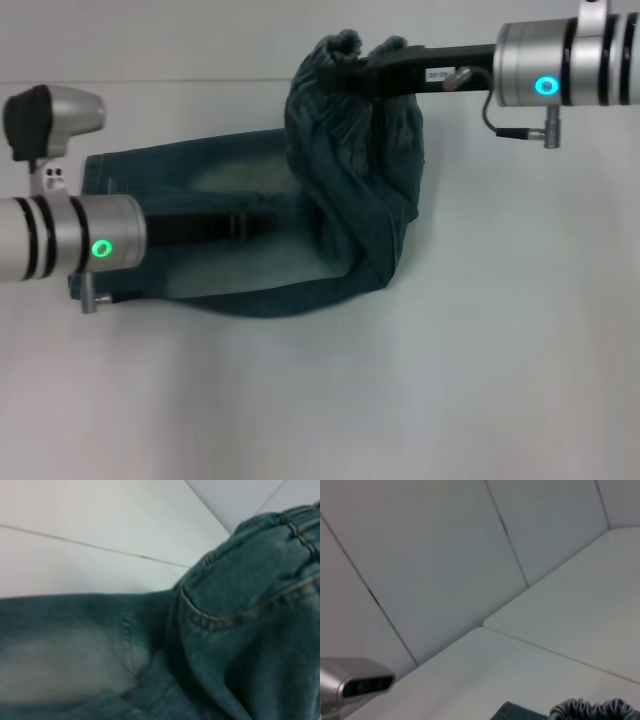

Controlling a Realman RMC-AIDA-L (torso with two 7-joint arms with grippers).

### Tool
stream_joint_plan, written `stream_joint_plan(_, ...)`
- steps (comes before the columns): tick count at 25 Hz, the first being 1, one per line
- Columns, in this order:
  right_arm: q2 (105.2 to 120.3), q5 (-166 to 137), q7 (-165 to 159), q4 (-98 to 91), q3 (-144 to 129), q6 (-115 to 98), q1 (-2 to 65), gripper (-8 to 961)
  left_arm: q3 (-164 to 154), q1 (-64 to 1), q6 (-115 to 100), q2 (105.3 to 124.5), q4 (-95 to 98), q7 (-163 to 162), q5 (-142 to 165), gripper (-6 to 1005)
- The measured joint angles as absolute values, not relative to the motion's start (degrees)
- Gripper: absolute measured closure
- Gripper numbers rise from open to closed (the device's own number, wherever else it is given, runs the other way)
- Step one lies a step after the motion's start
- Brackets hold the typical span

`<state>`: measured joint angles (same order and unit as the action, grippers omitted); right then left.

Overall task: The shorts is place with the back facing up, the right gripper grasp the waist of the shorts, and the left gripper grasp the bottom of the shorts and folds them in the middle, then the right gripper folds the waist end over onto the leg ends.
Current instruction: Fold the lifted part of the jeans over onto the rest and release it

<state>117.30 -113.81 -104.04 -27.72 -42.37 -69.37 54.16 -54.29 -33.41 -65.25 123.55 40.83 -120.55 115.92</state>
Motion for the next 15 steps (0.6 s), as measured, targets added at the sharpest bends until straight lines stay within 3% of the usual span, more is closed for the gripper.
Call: stream_joint_plan(15,119.61,-113.9,-105.5,-25.9,-50.8,-64.2,61.9,859,-48.9,-27.0,-62.7,121.17,47.9,-119.9,116.6,949)
